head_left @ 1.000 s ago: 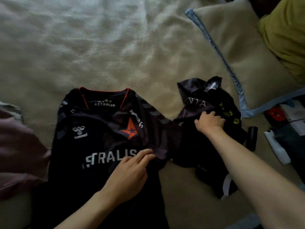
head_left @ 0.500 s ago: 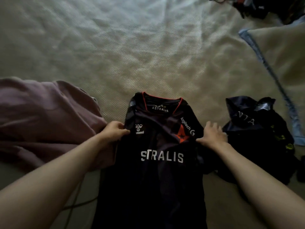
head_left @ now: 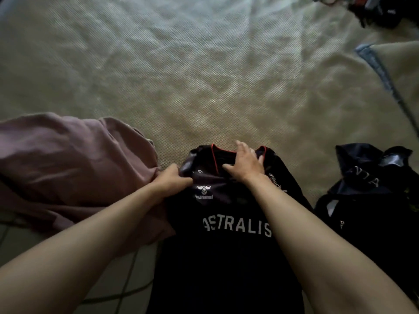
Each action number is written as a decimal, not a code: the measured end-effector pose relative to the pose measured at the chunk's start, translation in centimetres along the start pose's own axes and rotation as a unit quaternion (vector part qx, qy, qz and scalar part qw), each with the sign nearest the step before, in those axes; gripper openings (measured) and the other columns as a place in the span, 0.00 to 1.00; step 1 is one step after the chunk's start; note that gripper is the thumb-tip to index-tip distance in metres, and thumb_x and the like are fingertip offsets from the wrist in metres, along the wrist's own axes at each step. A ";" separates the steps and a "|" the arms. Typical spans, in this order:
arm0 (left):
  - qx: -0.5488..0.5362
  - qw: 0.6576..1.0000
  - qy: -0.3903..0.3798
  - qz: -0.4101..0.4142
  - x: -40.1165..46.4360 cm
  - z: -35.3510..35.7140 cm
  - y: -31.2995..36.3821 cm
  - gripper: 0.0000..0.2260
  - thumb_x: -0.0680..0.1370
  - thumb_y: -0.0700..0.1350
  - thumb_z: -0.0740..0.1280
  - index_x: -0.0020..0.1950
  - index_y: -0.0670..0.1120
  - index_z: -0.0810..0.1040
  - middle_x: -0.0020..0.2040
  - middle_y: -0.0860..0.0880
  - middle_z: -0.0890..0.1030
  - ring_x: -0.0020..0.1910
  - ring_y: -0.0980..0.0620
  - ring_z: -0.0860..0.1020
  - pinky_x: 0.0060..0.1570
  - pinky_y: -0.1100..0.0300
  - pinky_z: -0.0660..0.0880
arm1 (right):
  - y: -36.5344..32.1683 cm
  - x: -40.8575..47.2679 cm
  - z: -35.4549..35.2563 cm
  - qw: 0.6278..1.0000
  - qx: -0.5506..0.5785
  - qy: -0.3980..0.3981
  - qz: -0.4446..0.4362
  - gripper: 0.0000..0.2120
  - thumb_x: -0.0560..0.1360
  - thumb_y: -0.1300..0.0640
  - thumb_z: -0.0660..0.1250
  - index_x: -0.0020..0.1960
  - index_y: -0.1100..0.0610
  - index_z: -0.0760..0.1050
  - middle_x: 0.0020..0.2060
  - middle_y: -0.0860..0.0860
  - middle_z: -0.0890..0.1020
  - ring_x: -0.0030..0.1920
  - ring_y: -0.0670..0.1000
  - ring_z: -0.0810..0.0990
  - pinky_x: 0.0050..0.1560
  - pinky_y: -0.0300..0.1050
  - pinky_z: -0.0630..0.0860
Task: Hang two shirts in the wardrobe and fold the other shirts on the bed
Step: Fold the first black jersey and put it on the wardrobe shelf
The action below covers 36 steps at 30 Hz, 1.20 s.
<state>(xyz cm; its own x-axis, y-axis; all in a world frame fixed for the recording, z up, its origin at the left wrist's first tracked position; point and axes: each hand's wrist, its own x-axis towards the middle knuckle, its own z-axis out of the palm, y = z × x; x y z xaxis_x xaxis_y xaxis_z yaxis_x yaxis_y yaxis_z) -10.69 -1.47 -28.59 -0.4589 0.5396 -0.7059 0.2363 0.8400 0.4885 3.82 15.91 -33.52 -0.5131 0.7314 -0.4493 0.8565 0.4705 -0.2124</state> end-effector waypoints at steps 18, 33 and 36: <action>0.405 0.741 0.113 0.524 1.5 15.7 4.7 0.29 0.74 0.54 0.65 0.75 0.49 0.71 0.77 0.45 0.69 0.76 0.45 0.68 0.74 0.33 0.57 | 19.5 -16.1 5.8 0.929 0.241 0.186 0.211 0.36 0.77 0.34 0.49 0.77 0.55 0.63 0.77 0.53 0.66 0.77 0.54 0.61 0.76 0.60 0.58; 0.411 0.809 0.094 0.410 0.0 27.4 8.6 0.42 0.68 0.78 0.56 0.79 0.67 0.51 0.82 0.39 0.45 0.79 0.31 0.43 0.67 0.22 0.41 | 39.7 -18.4 2.0 0.874 0.140 0.057 0.461 0.35 0.76 0.26 0.45 0.79 0.38 0.48 0.80 0.56 0.56 0.77 0.66 0.54 0.72 0.73 0.56; 0.409 0.815 0.103 0.398 0.6 29.1 9.5 0.41 0.69 0.77 0.56 0.79 0.67 0.50 0.82 0.39 0.44 0.79 0.30 0.40 0.67 0.21 0.41 | 42.3 -18.8 0.9 0.876 0.100 0.019 0.472 0.36 0.76 0.28 0.49 0.80 0.43 0.50 0.79 0.59 0.58 0.76 0.68 0.57 0.73 0.73 0.54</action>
<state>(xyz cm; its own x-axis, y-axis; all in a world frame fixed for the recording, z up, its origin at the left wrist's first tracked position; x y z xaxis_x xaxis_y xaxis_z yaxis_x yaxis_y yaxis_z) 16.18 8.54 -39.26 0.0041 0.9815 -0.1913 0.9823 0.0319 0.1844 49.80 21.59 -34.87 0.4310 0.7656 -0.4776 0.8905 -0.4463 0.0883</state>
